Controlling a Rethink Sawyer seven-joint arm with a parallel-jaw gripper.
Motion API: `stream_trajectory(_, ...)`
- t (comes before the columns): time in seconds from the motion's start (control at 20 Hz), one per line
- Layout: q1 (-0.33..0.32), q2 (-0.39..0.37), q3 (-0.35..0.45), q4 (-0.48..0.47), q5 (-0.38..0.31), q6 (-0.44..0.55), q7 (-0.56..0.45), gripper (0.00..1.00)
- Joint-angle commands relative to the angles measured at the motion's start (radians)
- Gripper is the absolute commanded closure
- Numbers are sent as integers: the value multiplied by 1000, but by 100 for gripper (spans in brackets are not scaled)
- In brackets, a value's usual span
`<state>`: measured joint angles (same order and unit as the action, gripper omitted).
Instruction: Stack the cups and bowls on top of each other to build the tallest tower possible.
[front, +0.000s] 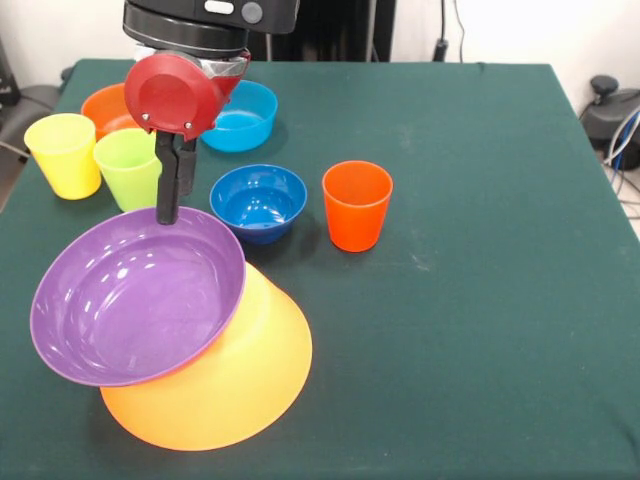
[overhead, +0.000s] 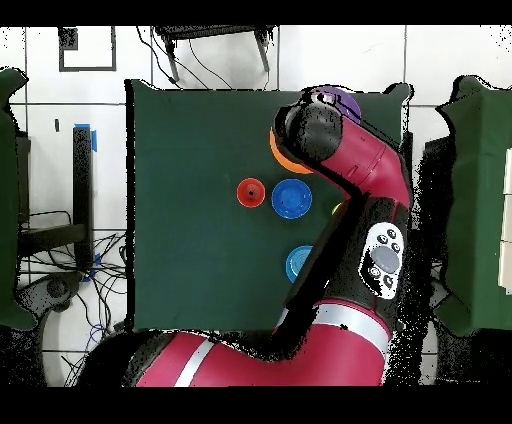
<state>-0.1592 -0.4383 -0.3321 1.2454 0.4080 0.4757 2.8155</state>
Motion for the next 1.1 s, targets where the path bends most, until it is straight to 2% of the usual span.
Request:
stream_trajectory(0.05,-31,43,158,82,-72,-56,-66,0)
stream_trajectory(0.6,-42,74,168,55,-81,-88,-57,0)
stream_trajectory(1.1,-45,82,198,126,-85,-180,-30,0)
